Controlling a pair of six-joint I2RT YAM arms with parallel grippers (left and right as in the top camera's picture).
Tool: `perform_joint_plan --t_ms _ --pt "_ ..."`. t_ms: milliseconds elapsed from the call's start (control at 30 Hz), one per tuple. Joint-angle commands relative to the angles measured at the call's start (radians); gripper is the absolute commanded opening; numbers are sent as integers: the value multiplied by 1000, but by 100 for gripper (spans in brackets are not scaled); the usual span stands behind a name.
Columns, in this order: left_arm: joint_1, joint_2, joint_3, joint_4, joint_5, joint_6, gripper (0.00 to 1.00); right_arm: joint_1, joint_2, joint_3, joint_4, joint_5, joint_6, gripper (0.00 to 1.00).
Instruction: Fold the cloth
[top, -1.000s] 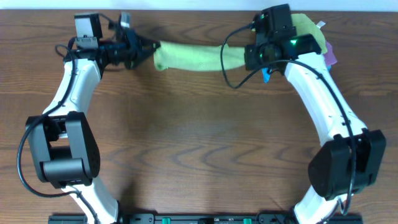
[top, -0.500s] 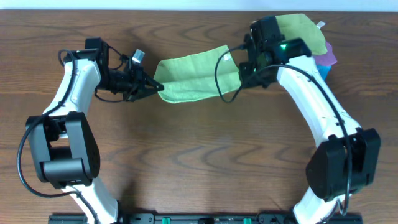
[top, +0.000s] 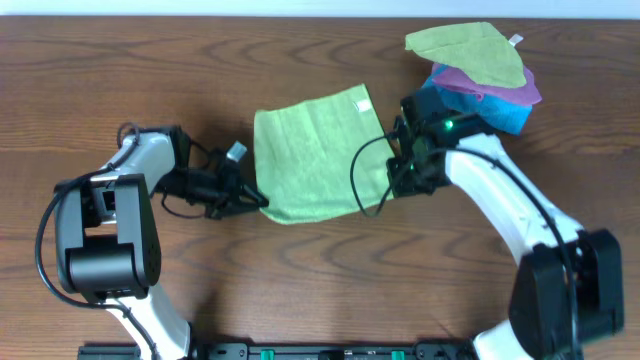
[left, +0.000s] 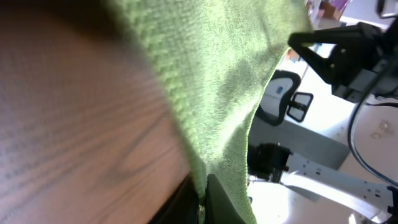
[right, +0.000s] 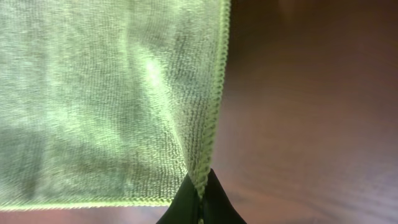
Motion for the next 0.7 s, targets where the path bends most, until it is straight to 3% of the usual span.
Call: perform_joint_plan --t_ms 0,233,333,667 --pt "1 10 -42 -4 -2 62 6 32 -39 -60 10 -8 30 1" --pt "2 -3 -48 22 84 59 6 46 -56 -80 150 3 33 1" --pt "3 -14 -48 69 84 2 6 46 -56 -80 230 16 23 1" --pt "29 -25 -48 465 24 -408 6 46 3 -80 521 66 -46 1"
